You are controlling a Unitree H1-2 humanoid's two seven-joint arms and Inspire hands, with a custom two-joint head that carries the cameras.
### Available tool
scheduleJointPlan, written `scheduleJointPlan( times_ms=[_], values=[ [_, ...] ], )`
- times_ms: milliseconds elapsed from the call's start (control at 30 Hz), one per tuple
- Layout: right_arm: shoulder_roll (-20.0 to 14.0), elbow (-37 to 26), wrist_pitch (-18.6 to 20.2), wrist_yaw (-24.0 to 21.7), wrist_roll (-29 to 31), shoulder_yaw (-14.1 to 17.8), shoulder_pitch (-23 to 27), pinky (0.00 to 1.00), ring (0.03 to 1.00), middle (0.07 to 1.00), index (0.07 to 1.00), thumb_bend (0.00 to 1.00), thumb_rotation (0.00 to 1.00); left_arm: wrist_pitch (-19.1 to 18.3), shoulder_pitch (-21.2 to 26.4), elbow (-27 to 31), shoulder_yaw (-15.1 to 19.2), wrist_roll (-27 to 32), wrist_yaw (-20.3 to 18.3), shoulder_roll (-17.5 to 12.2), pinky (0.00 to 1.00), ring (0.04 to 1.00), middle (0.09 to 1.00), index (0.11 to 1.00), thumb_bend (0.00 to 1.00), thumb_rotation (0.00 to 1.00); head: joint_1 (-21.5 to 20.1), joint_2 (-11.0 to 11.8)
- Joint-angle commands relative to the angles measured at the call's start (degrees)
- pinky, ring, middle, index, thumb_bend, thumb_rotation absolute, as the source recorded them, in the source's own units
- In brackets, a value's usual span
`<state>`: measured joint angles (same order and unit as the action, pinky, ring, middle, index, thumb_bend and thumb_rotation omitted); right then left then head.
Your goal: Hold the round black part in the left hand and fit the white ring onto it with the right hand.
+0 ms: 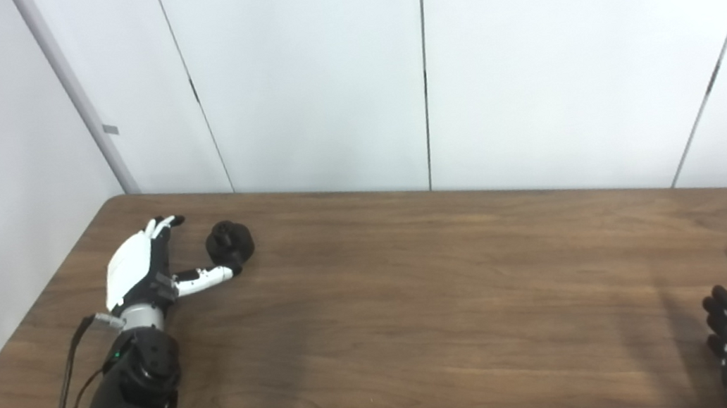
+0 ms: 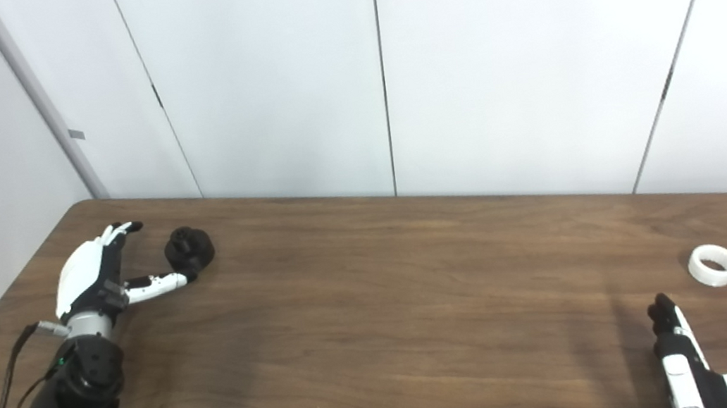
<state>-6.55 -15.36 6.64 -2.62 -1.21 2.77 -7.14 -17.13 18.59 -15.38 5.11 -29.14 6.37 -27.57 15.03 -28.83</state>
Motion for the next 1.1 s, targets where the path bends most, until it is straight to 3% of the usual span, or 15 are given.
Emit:
scheduleJointPlan(
  times_ms=[0, 400, 1067],
  values=[
    [-0.1, -1.4, -0.1, 0.0, -0.4, -0.3, 0.3, 1.0, 1.0, 0.975, 0.987, 0.37, 1.0, 0.2, 3.5, -0.6, -0.4, 0.2, -0.5, -2.6, 1.0, 1.0, 0.993, 0.896, 1.0, 0.39, 0.0, 0.1],
    [0.2, -1.9, 0.2, 0.2, -0.5, -0.2, 0.0, 1.0, 1.0, 0.969, 0.984, 0.36, 1.0, 0.3, 8.2, -6.6, -3.9, 0.3, -2.9, -3.5, 1.0, 1.0, 0.997, 0.878, 1.0, 0.41, -0.3, -0.1],
    [0.1, -1.8, -0.2, 0.1, -0.9, -0.3, -0.5, 1.0, 1.0, 0.971, 0.986, 0.35, 1.0, 1.9, 14.0, -17.8, -6.2, 0.0, 1.4, -3.7, 1.0, 1.0, 0.987, 0.859, 1.0, 0.35, -0.5, 0.0]
  ],
)
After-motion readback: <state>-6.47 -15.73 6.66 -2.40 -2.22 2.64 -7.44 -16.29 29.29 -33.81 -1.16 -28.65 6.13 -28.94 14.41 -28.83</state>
